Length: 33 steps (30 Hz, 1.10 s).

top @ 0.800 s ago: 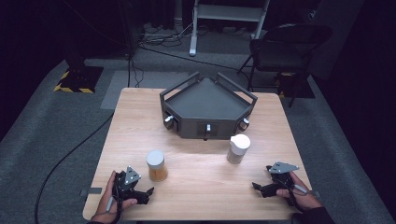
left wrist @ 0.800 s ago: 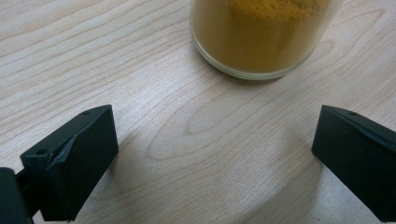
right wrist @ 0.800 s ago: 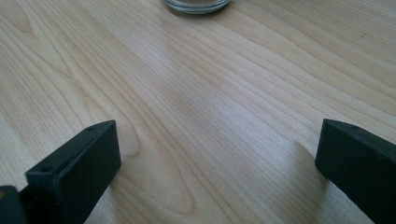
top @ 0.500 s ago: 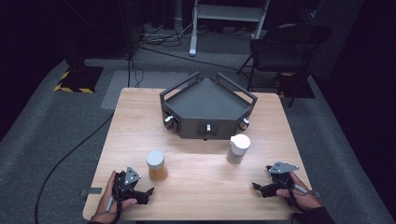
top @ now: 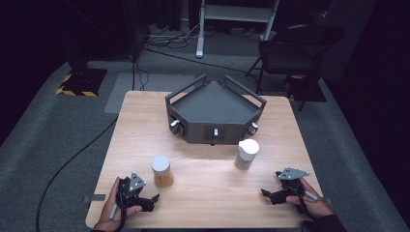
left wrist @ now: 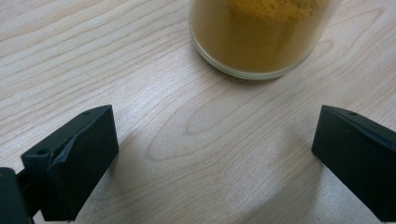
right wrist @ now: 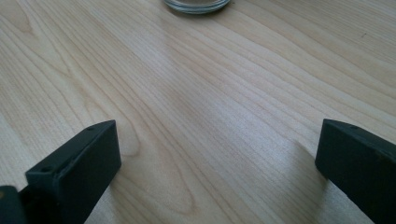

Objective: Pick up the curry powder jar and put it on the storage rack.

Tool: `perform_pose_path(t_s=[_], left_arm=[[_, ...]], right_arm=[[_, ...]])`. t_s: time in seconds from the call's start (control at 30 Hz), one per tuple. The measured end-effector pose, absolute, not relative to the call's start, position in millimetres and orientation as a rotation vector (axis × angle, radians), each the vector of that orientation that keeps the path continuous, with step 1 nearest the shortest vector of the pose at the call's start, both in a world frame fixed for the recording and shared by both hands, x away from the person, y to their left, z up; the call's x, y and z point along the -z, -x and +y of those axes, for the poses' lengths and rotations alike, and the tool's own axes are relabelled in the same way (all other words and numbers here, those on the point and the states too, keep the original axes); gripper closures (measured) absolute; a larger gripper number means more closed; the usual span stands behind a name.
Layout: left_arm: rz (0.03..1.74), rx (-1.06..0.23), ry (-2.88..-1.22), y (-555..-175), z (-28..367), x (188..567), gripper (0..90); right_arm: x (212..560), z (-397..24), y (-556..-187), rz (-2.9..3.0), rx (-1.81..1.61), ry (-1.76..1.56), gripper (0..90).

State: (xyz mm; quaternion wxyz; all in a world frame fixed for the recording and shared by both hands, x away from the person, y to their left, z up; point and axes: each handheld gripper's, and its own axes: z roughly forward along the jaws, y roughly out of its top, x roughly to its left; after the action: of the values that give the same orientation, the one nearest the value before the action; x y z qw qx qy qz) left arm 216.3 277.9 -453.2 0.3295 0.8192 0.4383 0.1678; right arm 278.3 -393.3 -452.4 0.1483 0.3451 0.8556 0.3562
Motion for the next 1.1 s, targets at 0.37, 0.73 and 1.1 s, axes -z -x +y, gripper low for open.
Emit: perform_pose_path(t_s=[0.37,0.73,1.1], left_arm=[[1.164,-0.466,-2.124,-212,275,452,2.5],[1.146,-0.506,-2.040,-200,275,445,1.9],[1.123,-0.545,-2.013,-192,269,437,1.8]], right_arm=[[452,-393,-278,2.461,-1.024,-0.991,0.0],[452,-393,-278,2.461,-1.024,-0.991,0.0],[452,-393,-278,2.461,-1.024,-0.991,0.0]])
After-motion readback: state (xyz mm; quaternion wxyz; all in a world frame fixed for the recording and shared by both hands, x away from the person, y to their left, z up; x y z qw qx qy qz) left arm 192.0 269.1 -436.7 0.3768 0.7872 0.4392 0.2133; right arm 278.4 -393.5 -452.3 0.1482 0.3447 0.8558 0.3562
